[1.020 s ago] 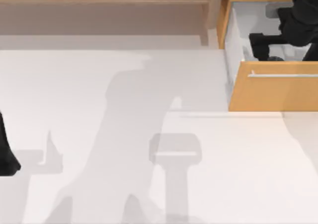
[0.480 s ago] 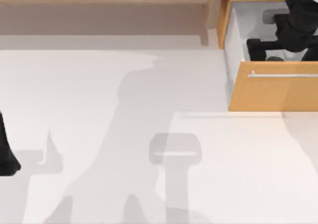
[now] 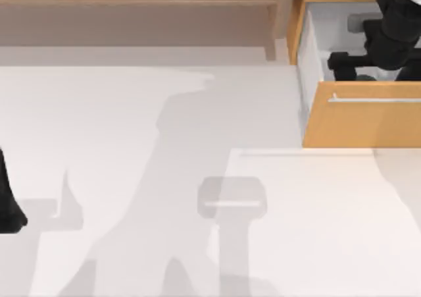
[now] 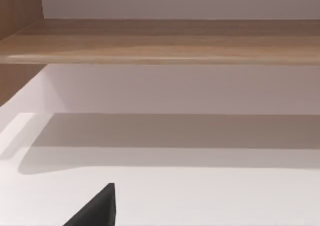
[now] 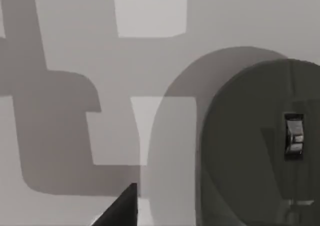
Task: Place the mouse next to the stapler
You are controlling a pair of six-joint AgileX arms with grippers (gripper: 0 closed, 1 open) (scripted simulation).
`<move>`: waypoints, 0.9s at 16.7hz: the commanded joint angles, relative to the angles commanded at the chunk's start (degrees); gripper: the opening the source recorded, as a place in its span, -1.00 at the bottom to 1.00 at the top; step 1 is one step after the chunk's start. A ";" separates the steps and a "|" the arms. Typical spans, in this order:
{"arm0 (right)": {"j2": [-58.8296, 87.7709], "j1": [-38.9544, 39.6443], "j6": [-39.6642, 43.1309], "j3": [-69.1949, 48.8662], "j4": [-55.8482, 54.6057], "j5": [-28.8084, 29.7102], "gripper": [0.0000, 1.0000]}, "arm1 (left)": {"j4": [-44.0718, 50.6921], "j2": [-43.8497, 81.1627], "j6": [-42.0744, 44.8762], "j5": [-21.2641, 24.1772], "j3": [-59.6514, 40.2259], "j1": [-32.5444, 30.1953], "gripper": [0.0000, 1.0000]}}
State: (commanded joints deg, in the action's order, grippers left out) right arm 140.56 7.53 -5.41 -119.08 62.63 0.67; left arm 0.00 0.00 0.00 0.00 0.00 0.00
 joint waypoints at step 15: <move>0.00 0.00 0.00 0.00 0.00 0.00 -1.00 | 0.00 0.00 0.00 0.00 0.00 0.00 1.00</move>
State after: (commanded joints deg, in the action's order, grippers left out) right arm 140.56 7.53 -5.41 -119.08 62.63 0.67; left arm 0.00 0.00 0.00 0.00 0.00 0.00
